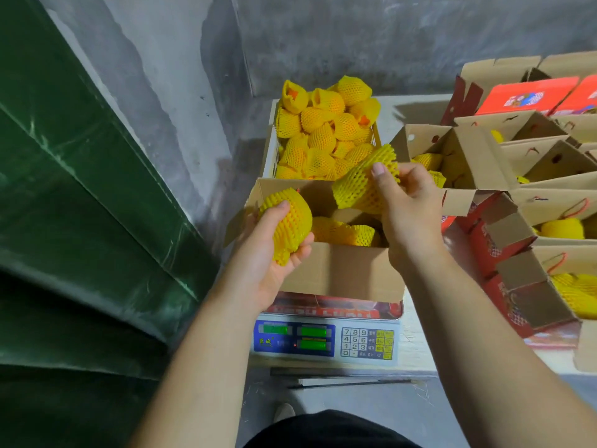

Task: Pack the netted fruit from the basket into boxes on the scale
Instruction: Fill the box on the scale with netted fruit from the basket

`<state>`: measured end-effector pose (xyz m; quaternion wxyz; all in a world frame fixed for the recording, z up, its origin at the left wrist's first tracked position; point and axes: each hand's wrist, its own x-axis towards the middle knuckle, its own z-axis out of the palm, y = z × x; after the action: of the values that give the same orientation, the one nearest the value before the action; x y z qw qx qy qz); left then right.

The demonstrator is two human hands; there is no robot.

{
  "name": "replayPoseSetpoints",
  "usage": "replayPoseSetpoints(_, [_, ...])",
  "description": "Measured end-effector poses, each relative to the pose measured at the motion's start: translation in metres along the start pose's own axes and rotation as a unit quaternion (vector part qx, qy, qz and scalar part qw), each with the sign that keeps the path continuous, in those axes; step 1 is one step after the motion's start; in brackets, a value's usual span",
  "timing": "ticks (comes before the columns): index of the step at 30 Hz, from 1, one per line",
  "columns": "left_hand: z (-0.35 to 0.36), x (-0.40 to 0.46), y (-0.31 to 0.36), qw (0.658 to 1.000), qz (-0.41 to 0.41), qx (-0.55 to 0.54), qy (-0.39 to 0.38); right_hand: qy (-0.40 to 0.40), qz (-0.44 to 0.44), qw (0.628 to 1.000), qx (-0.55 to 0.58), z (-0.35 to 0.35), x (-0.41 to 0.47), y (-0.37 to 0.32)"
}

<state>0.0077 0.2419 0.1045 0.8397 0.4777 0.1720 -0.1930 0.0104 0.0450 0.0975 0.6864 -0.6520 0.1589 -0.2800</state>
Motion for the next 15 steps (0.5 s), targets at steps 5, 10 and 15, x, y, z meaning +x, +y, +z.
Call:
replayPoseSetpoints(5, [0.003, -0.007, -0.006, 1.000, 0.020, -0.005, 0.010, -0.045, -0.032, 0.997, -0.057, -0.008, -0.006, 0.018])
replayPoseSetpoints(10, [0.008, -0.011, -0.011, 0.999, 0.047, -0.008, 0.026, -0.163, -0.109, 0.888, -0.417, -0.011, 0.017, 0.015])
replayPoseSetpoints(15, [0.005, -0.013, -0.013, 0.997, 0.074, 0.018, -0.022, -0.224, -0.133, 0.906, -0.334, -0.012, -0.023, -0.008])
